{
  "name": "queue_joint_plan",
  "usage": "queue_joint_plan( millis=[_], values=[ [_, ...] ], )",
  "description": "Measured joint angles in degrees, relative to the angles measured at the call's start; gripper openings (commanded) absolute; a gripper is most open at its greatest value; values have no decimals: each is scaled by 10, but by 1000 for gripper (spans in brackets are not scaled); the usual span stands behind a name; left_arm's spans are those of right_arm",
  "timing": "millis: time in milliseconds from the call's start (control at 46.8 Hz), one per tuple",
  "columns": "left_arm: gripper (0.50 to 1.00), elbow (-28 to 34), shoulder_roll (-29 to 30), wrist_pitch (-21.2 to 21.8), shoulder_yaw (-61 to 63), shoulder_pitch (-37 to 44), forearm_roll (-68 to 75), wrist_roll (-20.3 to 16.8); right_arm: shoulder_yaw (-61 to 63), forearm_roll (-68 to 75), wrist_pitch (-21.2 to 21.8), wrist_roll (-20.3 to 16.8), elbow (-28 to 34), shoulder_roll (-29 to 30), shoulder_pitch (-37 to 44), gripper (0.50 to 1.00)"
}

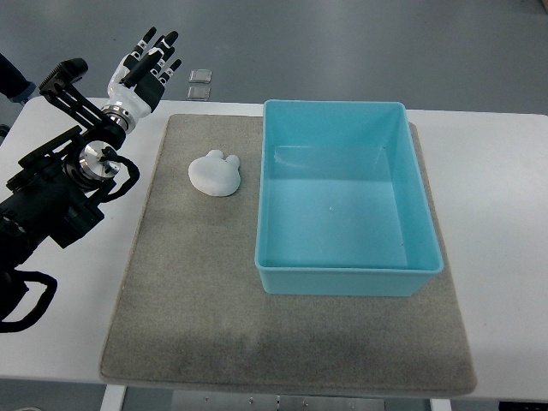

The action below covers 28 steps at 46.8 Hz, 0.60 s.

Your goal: Place white toy into blue box with left hand

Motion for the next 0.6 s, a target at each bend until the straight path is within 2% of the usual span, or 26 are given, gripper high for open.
queue_joint_plan(
  millis=[598],
  values=[
    [990, -1, 3, 0, -1, 1, 0, 0, 0, 0, 0, 0, 1, 0, 0, 936]
  ],
)
